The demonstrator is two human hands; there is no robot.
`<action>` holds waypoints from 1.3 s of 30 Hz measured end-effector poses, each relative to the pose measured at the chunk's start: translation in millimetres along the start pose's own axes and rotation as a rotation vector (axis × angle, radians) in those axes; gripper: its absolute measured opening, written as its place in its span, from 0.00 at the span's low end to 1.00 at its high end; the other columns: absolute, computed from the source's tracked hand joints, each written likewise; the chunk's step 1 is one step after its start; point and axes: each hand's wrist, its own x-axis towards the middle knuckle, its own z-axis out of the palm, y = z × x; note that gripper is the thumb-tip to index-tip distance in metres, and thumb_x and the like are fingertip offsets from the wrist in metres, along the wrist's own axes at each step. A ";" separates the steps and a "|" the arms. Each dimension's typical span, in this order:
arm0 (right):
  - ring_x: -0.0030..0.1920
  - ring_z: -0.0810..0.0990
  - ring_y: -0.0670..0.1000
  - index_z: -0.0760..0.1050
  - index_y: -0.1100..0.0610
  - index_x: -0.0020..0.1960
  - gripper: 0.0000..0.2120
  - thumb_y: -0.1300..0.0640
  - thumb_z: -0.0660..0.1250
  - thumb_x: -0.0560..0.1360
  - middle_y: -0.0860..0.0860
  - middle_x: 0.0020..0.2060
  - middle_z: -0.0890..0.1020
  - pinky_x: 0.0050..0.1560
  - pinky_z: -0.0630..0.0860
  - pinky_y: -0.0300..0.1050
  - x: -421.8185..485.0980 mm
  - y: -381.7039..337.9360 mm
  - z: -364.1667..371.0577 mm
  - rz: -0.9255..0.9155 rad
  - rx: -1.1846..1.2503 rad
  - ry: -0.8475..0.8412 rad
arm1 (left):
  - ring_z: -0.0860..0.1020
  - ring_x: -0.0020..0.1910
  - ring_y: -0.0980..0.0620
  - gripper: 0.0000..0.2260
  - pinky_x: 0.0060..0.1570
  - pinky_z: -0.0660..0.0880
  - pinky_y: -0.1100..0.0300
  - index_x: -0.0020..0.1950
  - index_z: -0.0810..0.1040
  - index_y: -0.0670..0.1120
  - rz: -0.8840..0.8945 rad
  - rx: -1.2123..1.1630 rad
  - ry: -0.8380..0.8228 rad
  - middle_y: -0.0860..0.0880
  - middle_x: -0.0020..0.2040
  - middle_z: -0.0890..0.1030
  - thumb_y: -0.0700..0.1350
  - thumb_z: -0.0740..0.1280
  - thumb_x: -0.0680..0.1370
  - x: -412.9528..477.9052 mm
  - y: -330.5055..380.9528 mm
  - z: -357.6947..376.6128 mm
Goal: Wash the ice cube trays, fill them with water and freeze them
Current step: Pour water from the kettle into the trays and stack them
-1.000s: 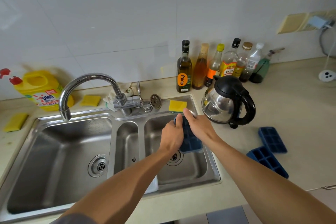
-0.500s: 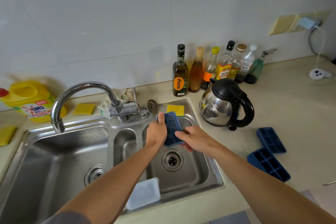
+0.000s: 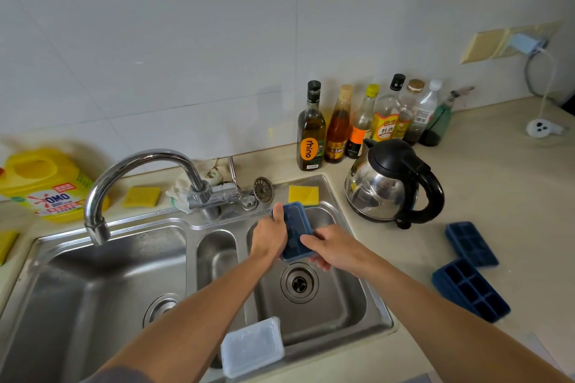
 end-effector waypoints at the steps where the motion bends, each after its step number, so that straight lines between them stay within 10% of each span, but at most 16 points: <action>1: 0.30 0.80 0.42 0.77 0.58 0.54 0.13 0.49 0.62 0.84 0.53 0.41 0.84 0.34 0.77 0.35 -1.7 0.2 -2.8 0.000 0.005 -0.002 | 0.80 0.42 0.48 0.28 0.32 0.72 0.60 0.54 0.78 0.41 -0.003 -0.007 0.002 0.40 0.50 0.82 0.61 0.49 0.85 -0.9 1.1 2.4; 15: 0.32 0.79 0.46 0.79 0.61 0.50 0.15 0.50 0.63 0.83 0.54 0.38 0.84 0.34 0.78 0.40 -60.1 80.9 -88.5 -0.031 0.085 -0.010 | 0.82 0.50 0.46 0.24 0.50 0.80 0.54 0.60 0.78 0.43 0.029 -0.024 0.037 0.44 0.52 0.83 0.62 0.59 0.82 -69.7 50.2 105.3; 22: 0.32 0.81 0.44 0.80 0.57 0.50 0.14 0.48 0.63 0.82 0.51 0.38 0.86 0.34 0.77 0.37 -104.0 148.2 -175.5 -0.017 0.076 -0.028 | 0.82 0.39 0.51 0.25 0.23 0.72 0.66 0.58 0.79 0.41 -0.020 -0.062 0.045 0.46 0.45 0.83 0.62 0.60 0.82 -115.4 93.4 207.5; 35: 0.28 0.75 0.52 0.81 0.64 0.49 0.16 0.51 0.66 0.83 0.55 0.35 0.79 0.30 0.73 0.46 -109.9 234.5 -278.9 0.183 0.312 0.195 | 0.85 0.44 0.48 0.09 0.46 0.85 0.54 0.54 0.78 0.44 -0.047 -0.078 -0.243 0.43 0.50 0.84 0.50 0.66 0.82 -118.6 145.6 314.5; 39: 0.26 0.73 0.53 0.79 0.62 0.42 0.15 0.55 0.65 0.83 0.56 0.32 0.78 0.30 0.71 0.46 -94.4 254.1 -284.1 0.215 0.315 0.240 | 0.79 0.37 0.53 0.04 0.37 0.78 0.60 0.49 0.79 0.45 0.003 0.102 -0.278 0.46 0.42 0.83 0.45 0.67 0.81 -99.7 148.1 327.7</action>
